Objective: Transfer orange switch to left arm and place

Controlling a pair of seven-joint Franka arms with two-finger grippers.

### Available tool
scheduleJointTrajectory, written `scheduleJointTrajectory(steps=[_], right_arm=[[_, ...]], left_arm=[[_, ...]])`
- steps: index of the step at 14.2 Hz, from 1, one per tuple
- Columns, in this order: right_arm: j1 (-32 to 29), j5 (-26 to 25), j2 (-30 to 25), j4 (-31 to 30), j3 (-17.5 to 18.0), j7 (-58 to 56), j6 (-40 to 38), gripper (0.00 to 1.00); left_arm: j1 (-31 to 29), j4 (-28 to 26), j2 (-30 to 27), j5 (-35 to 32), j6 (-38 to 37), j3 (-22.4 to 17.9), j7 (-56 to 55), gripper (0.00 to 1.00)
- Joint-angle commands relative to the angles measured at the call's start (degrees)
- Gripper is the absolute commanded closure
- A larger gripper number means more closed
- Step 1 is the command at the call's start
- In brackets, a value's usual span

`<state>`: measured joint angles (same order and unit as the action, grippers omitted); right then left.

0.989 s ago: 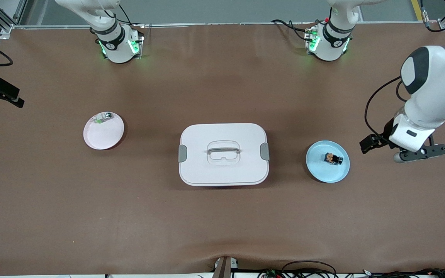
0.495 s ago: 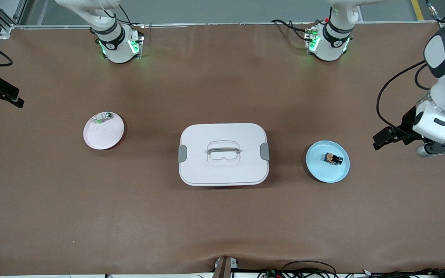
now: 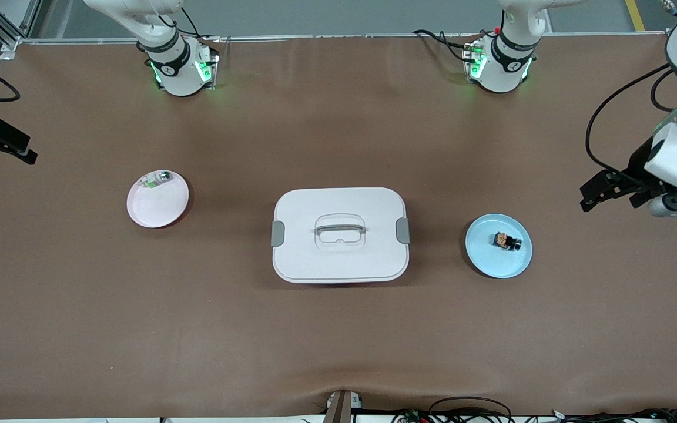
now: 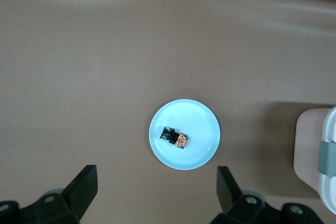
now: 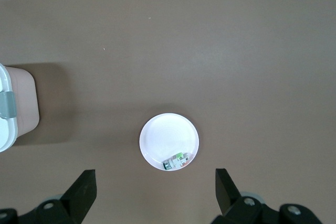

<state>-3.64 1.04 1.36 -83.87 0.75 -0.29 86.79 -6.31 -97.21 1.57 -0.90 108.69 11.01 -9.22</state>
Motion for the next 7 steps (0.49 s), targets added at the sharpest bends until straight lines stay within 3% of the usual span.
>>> scheduleJointTrajectory(steps=[1,7], right_arm=[[-0.58,0.46,-1.27,-1.30,0.39,0.81,0.48,0.00],[-0.66,0.37,-1.27,-1.21,0.39,0.81,0.57,0.00]], left_arm=[[-0.19,-0.17,-3.06,0.99,-1.46,-0.19,1.40,0.00],[2.60,-0.08,-3.41,0.99,-1.46,-2.03,2.02,0.00]])
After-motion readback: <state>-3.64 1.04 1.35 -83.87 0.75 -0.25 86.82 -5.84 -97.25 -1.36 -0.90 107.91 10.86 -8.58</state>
